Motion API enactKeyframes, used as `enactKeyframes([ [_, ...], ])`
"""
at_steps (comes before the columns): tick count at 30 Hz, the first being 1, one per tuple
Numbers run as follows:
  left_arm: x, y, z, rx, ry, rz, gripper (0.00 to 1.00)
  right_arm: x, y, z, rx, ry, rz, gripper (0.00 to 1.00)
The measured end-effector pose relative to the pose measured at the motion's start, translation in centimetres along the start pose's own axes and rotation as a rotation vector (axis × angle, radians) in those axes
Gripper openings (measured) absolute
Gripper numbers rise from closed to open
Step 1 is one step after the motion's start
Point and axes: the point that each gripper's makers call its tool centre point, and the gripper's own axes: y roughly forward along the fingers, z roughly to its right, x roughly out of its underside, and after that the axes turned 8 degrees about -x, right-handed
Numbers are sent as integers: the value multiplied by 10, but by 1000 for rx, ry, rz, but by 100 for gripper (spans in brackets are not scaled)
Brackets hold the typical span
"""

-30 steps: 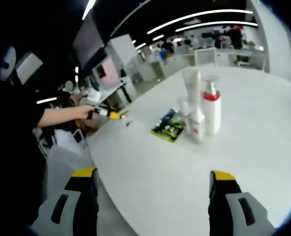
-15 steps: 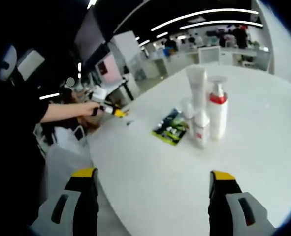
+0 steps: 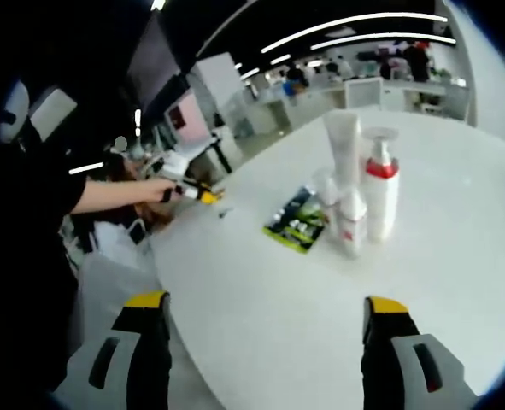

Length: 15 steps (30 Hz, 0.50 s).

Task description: Arrange the skincare products in the storage area until every visible bottle or jar stands upright without overlapping.

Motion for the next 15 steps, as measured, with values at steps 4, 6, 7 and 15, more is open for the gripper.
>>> enactKeyframes([
  [4, 3, 3, 0, -7, 9, -10, 49, 1, 1, 0, -2, 1, -4, 96],
  [6, 2, 5, -1, -8, 14, -8, 49, 1, 1, 1, -1, 3, -3, 96],
  [7, 1, 6, -2, -8, 11, -6, 49, 1, 1, 1, -1, 4, -4, 96],
  [15, -4, 10, -3, -8, 69, 30, 40, 2, 3, 2, 1, 6, -9, 96],
])
